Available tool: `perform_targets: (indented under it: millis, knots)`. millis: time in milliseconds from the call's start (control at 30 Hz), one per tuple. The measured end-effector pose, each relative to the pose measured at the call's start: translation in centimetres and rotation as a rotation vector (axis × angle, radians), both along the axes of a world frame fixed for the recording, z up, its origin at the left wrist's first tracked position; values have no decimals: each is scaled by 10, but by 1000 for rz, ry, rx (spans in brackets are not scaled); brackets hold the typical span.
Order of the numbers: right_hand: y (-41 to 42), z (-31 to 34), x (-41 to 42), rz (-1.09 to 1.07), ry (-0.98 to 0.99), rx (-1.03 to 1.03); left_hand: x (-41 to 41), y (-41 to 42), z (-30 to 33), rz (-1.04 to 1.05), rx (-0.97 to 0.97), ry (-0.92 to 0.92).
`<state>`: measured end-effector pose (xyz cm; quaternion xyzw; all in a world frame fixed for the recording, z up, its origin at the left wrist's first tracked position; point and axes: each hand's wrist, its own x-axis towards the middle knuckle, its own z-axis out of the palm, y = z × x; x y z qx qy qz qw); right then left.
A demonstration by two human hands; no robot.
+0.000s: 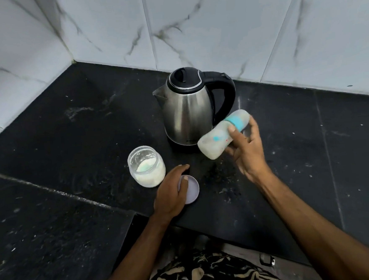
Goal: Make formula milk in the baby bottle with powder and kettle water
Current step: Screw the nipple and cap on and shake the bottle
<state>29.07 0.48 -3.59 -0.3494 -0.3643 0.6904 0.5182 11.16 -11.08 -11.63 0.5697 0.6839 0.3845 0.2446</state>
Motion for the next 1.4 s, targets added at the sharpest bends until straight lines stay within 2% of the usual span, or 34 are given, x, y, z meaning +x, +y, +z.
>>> perform_targets:
  millis: [67,167,200,333,400,500,533,567,667,733,867,900,967,1033,1067,1133,1233,1267,1400]
  knots:
    - [-8,-6,1,105,-81,37,-1,1,-1,-7,-7,-1]
    - [-24,-18,4,411,-281,158,-5,3,-2,-55,-19,-11]
    - [-23,-18,4,407,-279,178,-5,2,-2,-58,-12,-13]
    - [1,-2,2,32,-32,24,0,0,2,-4,-5,6]
    - [-2,-3,1,51,-30,26,0,1,2,-9,-9,5]
    - [-23,-13,0,379,-251,134,-4,2,-2,-37,-15,-12]
    - [-24,-15,1,425,-286,160,-4,2,-3,-39,-11,-16]
    - [-22,-15,1,391,-273,167,-4,1,-2,-32,-3,-10]
    - [-6,-4,0,79,-78,29,0,0,2,2,-4,6]
    - [-4,-5,0,43,-17,3,1,0,2,1,-21,-2]
    - [-29,-17,0,429,-276,135,-5,1,-3,-48,-29,-2]
    - [-29,-19,0,463,-293,163,-6,1,-3,-50,-24,-7]
    - [-20,-11,-1,295,-231,147,-3,1,-2,-17,2,3]
    - [-7,-3,-1,63,-73,31,0,0,1,1,-6,4]
    - [-4,-2,-1,16,-14,8,0,0,1,-3,-15,0]
    - [-11,-6,-3,85,-76,38,-1,0,0,-7,-17,-1]
    - [-28,-16,-3,386,-284,153,-5,0,-4,-43,-12,-20]
    - [-26,-16,-2,387,-290,173,-5,0,-4,-43,-10,-21]
    - [-3,-2,-2,30,-56,52,-1,1,-3,-1,-8,-4]
